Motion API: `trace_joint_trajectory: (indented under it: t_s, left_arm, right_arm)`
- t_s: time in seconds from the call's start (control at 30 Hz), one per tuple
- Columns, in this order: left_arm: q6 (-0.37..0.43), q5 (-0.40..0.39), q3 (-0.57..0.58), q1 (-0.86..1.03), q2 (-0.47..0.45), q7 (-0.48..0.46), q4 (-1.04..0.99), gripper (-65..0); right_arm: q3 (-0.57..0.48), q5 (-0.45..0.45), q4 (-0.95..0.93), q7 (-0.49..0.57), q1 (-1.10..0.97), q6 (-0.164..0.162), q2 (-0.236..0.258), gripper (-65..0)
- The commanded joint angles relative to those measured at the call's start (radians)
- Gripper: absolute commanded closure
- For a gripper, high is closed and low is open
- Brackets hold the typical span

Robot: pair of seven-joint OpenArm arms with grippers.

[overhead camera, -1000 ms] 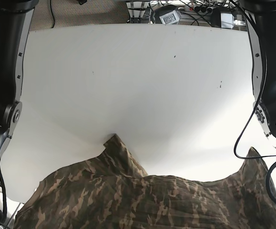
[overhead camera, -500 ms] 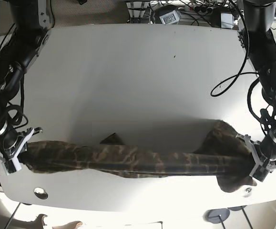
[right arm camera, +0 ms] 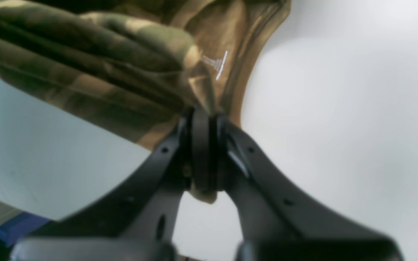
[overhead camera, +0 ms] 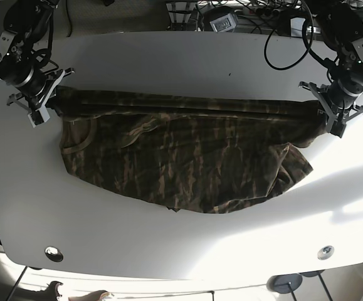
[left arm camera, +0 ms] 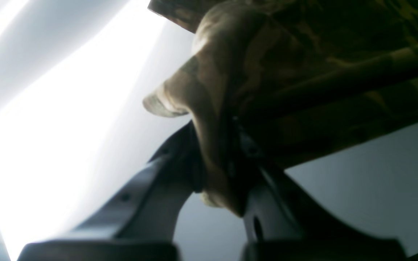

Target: Fold the T-shirt properly

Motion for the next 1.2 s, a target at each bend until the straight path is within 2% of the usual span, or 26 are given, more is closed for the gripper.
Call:
trace_joint_trajectory:
  t_s: [0.03,0.13,0.2,0.3,0.4,0.47,0.6,0.73,0.93,0.97,1.13,1.2]
  left_arm:
    - [0.011,0.032,-0.033,-0.019,-0.007,-0.016,0.020,0.0]
    - [0.011,0.040,-0.002,-0.130,-0.008,-0.016,0.017,0.0]
    - [0.011,0.041,0.049,-0.207,-0.008,-0.013,0.016,0.0]
    - [0.011,0.043,0.159,-0.346,-0.008,-0.013,-0.004,0.0]
    - [0.011,0.043,0.239,-0.470,-0.008,-0.015,-0.047,0.0]
    - [0.044,0.043,0.277,-0.558,-0.010,-0.015,-0.099,0.0]
    - [0.095,0.043,0.302,-0.721,-0.030,-0.015,-0.221,0.0]
    - [0.113,0.043,0.302,-0.885,-0.045,-0.016,-0.362,0.0]
    - [0.110,0.041,0.314,-1.141,-0.108,-0.021,-0.527,0.0]
    - [0.109,0.041,0.319,-1.212,-0.116,-0.048,-0.564,0.0]
    - [0.096,0.033,0.524,-1.491,-0.234,-0.145,-0.733,0.0]
    - [0.011,0.033,0.566,-1.515,-0.249,-0.144,-0.742,0.0]
  right_arm:
    - [0.008,-0.036,0.019,0.024,0.005,-0.010,0.025,-1.9]
    - [-0.001,-0.044,0.007,0.026,0.108,-0.012,0.028,-1.9]
    - [-0.056,-0.048,-0.013,0.026,0.177,-0.015,0.040,-1.9]
    - [-0.147,-0.128,-0.049,0.026,0.324,-0.037,0.049,-1.9]
    - [-0.217,-0.185,-0.081,0.026,0.447,-0.040,0.049,-1.9]
    - [-0.252,-0.214,-0.119,0.026,0.530,-0.040,0.049,-1.9]
    - [-0.298,-0.258,-0.196,0.026,0.680,-0.035,0.057,-1.9]
    - [-0.344,-0.285,-0.274,0.026,0.820,-0.033,0.058,-1.9]
    - [-0.404,-0.285,-0.322,0.024,1.031,-0.041,0.058,-1.9]
    - [-0.406,-0.285,-0.326,0.016,1.096,-0.041,0.058,-1.9]
    - [-0.470,-0.285,-0.366,-0.046,1.366,-0.041,0.058,-1.9]
    - [-0.475,-0.275,-0.356,-0.102,1.403,-0.040,0.069,-1.9]
